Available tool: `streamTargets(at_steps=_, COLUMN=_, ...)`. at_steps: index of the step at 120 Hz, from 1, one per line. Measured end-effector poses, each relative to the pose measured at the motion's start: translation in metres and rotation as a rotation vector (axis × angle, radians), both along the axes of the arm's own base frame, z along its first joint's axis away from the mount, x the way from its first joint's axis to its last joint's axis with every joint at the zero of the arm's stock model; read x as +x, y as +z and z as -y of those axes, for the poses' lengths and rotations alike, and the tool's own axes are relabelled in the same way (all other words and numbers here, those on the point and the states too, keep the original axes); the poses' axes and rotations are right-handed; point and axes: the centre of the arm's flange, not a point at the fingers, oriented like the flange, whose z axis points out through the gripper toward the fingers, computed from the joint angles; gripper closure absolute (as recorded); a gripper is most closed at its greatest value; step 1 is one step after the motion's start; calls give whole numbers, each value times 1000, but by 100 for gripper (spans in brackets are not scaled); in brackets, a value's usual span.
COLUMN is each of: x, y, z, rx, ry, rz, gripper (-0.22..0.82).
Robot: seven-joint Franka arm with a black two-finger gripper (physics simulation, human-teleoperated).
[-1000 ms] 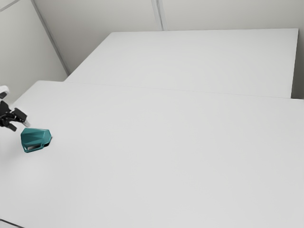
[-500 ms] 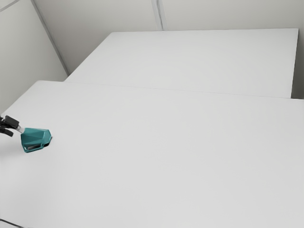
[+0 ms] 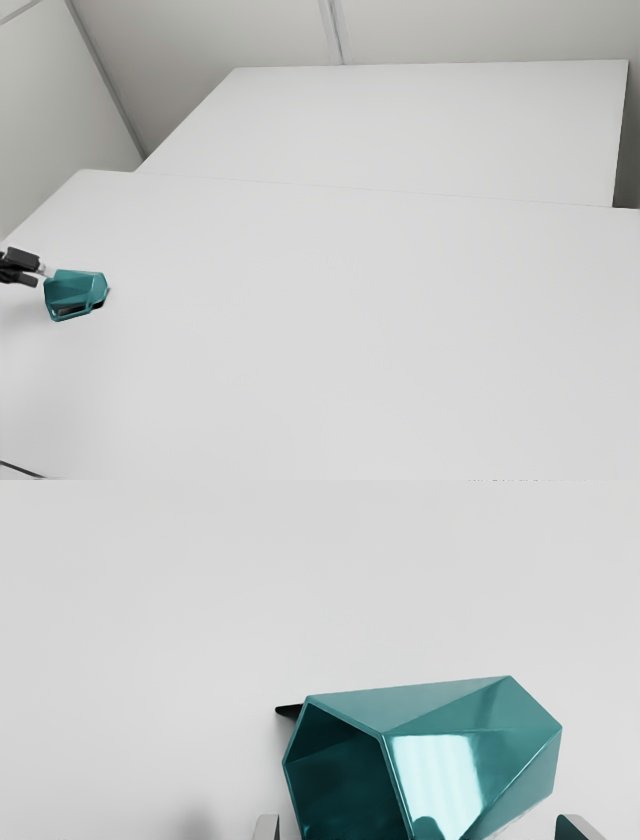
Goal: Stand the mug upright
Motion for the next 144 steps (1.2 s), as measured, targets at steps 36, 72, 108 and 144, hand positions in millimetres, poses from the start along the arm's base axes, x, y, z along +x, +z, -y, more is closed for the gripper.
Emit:
streamTargets(at_steps=36, x=-20, y=-14, z=-3, rx=-64, ry=31, rz=39, gripper=0)
streamTargets(at_steps=72, x=-23, y=-20, z=-5, rx=-87, ry=10, rz=65, gripper=0)
streamTargets(at_steps=108, x=-23, y=-26, z=-13, rx=-82, ry=-19, rz=107, gripper=0)
streamTargets(at_steps=144, x=-25, y=-36, z=-15, rx=-121, ry=-24, rz=170, gripper=0)
